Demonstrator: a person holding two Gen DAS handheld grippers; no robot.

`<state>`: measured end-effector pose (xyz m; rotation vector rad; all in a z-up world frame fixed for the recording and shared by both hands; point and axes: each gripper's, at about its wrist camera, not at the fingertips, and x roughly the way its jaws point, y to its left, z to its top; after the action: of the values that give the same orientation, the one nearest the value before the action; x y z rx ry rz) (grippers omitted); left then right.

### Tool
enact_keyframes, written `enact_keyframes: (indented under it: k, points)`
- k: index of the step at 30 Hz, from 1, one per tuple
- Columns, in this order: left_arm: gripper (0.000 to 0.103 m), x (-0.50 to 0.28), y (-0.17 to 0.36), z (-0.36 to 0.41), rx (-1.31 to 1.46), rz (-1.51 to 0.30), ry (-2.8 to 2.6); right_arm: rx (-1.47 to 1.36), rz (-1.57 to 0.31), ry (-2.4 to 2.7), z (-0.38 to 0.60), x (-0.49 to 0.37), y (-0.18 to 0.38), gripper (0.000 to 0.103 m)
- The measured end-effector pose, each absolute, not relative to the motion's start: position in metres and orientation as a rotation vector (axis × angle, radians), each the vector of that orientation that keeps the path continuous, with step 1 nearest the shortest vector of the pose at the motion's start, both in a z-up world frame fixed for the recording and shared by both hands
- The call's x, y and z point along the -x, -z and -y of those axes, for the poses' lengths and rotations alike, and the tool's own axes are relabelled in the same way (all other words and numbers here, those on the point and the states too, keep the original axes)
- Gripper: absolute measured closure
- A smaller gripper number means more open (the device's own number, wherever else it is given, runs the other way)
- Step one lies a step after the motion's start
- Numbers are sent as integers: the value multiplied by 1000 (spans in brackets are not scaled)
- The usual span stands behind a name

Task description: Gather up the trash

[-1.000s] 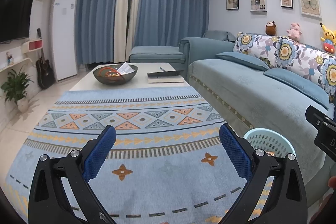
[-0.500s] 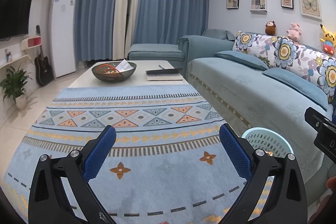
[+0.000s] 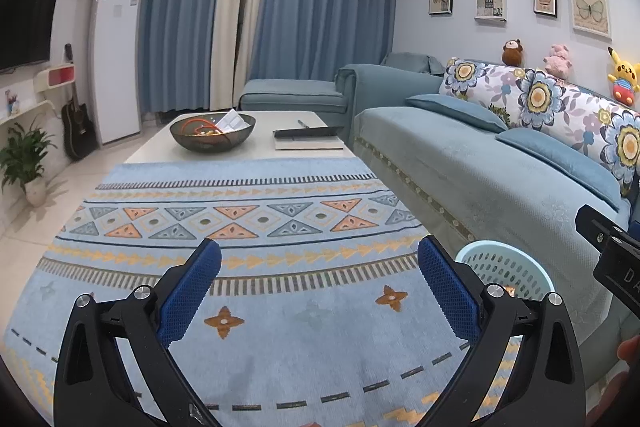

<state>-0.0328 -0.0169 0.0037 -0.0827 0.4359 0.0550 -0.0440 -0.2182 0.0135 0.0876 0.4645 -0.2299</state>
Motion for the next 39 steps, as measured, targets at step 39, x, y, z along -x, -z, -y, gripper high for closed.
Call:
enact_keyframes:
  k: [39]
  points:
    - [7, 37, -8, 28, 25, -403, -56, -91, -471, 222, 222, 42, -13, 13]
